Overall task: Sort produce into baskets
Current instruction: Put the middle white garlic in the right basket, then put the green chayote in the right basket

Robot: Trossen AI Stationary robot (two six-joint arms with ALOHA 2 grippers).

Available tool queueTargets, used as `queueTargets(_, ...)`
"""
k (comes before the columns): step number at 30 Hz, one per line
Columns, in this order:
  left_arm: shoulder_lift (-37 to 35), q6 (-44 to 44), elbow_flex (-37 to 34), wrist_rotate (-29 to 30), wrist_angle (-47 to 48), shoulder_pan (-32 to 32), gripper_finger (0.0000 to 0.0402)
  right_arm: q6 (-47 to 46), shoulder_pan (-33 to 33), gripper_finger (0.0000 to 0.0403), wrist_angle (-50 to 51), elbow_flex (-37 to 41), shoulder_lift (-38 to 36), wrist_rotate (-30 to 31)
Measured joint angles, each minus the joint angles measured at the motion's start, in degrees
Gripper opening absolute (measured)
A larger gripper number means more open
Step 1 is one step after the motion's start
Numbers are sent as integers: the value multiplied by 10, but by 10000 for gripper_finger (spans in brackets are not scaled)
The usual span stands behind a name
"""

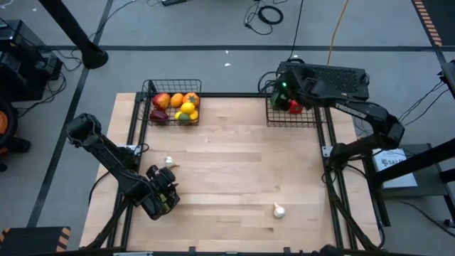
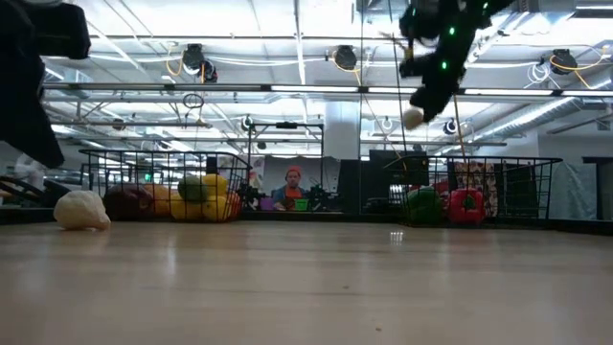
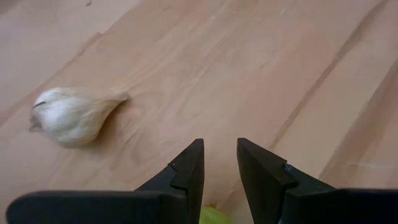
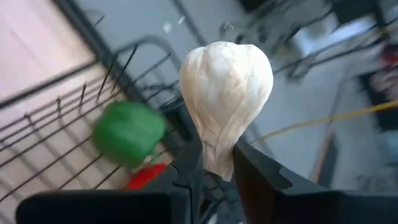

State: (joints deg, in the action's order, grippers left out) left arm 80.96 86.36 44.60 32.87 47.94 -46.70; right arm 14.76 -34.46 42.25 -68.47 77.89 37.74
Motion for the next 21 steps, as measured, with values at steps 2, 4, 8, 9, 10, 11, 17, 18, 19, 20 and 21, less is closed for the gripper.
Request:
queueTargets(2, 2, -3, 0, 6, -14, 0, 102, -31, -19, 77, 20, 0, 18, -25)
queueTargets(4, 6, -3, 0, 10, -18, 0, 102, -58, -34, 77, 38, 0, 36, -44)
queueTargets(8, 16, -3, 0, 16, -22, 0, 102, -98, -54, 77, 73, 0, 79, -64)
queueTargets(9, 18, -3, 0, 16, -23, 0, 102, -108, -57, 77, 81, 0, 91, -60)
queueTargets(10, 21, -3, 0, 15, -25, 0, 102, -119, -61, 77, 89, 0, 100, -53)
queueTargets(11, 23, -3, 0, 13, -29, 0, 102, -130, -64, 79, 95, 0, 109, -45)
queueTargets(17, 31, 0, 0, 3, -44, -11, 102, -156, -80, 104, 93, 0, 141, -33)
queueTargets(18, 31, 1, 0, 3, -46, -12, 102, -157, -81, 112, 92, 0, 143, -33)
queueTargets(19, 31, 2, 0, 2, -49, -14, 102, -157, -83, 121, 88, 0, 145, -32)
queueTargets(20, 31, 2, 0, 3, -52, -15, 102, -158, -84, 132, 83, 0, 145, -32)
queueTargets(21, 31, 2, 0, 3, -55, -16, 102, -157, -84, 143, 77, 0, 145, -31)
